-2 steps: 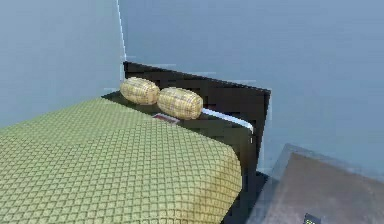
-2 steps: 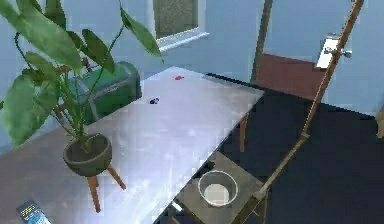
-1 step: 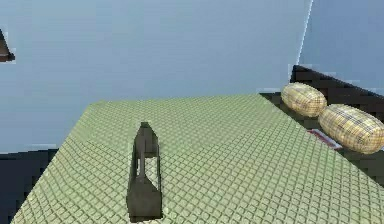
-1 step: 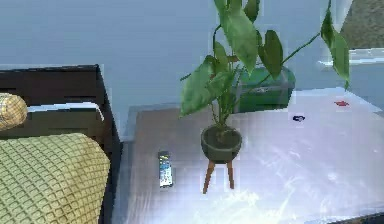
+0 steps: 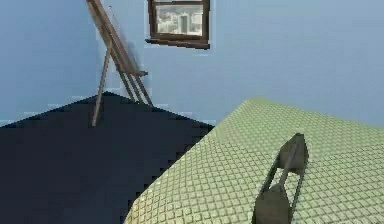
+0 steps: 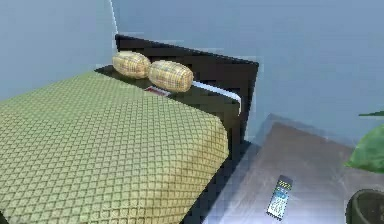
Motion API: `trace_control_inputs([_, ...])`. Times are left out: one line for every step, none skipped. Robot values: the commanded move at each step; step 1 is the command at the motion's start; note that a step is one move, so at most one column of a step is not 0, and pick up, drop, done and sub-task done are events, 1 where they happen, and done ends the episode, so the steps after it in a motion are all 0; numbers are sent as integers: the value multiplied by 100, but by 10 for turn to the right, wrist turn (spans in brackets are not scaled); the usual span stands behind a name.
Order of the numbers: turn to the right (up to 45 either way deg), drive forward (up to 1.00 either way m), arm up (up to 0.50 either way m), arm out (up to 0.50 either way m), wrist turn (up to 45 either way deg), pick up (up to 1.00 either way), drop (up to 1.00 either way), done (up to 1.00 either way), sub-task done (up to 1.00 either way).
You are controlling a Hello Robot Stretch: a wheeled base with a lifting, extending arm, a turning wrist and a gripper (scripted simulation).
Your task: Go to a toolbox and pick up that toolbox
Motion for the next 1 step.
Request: trace_control_inputs([-450,0,0,0,0,0,0,0,0])
